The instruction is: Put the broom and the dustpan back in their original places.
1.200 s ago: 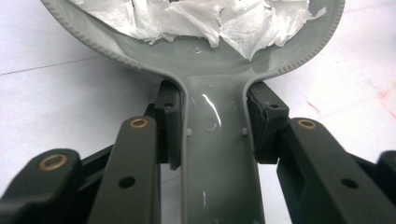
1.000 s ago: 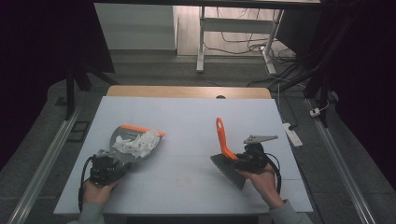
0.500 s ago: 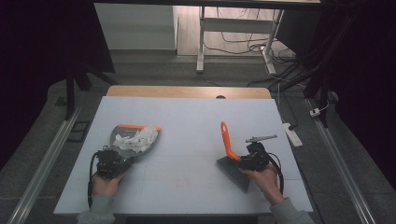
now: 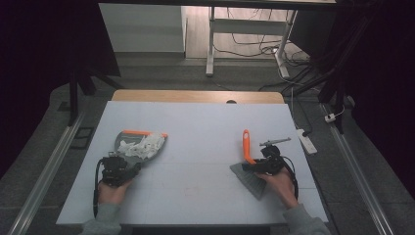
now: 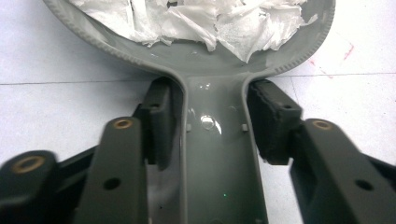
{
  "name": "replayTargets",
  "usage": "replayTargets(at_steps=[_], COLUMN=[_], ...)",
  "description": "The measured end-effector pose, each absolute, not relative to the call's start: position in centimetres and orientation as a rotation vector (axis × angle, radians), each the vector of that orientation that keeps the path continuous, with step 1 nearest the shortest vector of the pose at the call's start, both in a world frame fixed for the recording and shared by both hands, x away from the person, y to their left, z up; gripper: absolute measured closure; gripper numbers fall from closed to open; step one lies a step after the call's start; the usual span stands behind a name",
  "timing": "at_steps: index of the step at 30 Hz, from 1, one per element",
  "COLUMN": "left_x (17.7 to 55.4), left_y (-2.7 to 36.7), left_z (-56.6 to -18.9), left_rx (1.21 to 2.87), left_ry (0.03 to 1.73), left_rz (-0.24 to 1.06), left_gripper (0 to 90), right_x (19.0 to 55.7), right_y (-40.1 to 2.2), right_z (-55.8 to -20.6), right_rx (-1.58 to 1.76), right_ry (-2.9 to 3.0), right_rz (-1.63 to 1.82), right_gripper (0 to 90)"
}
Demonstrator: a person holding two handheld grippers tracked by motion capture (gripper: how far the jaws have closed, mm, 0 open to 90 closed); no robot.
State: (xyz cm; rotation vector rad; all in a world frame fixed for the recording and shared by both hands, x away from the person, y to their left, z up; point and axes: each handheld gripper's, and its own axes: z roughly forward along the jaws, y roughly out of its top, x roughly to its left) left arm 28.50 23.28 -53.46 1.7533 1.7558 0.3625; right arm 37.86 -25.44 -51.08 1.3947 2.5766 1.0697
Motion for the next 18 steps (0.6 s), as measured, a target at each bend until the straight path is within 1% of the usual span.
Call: replayTargets(at_steps=[2, 4, 5, 8, 14, 16, 18], left_x=[28.5, 28.4, 28.3, 28.0, 26.3, 25.6, 24.9], left_y=[23.2, 23.1, 23.0, 22.8, 22.7, 22.8, 22.9], left_z=[-53.4, -53.3, -53.3, -52.9, -51.5, -51.0, -50.5], left_rx=[1.760, 1.772, 1.773, 1.785, 1.820, 1.841, 1.868], left_ry=[1.748, 1.737, 1.733, 1.709, 1.626, 1.579, 1.521], left_rz=[0.381, 0.397, 0.410, 0.429, 0.477, 0.479, 0.465], left_gripper=[43.9, 38.1, 32.9, 22.9, 18.8, 19.4, 22.1], right_x=[37.9, 37.8, 37.8, 37.6, 35.9, 35.1, 34.5], right_y=[-25.4, -25.3, -25.5, -26.1, -26.5, -26.7, -26.8], right_z=[-51.0, -50.8, -50.6, -50.1, -48.8, -48.5, -48.4], right_rx=[1.365, 1.342, 1.324, 1.319, 1.195, 1.133, 1.085], right_ry=[2.568, 2.526, 2.506, 2.465, 2.424, 2.435, 2.463], right_rz=[1.029, 0.972, 0.955, 0.986, 1.096, 1.131, 1.163], right_gripper=[46.5, 41.0, 41.3, 41.4, 41.3, 42.9, 43.3])
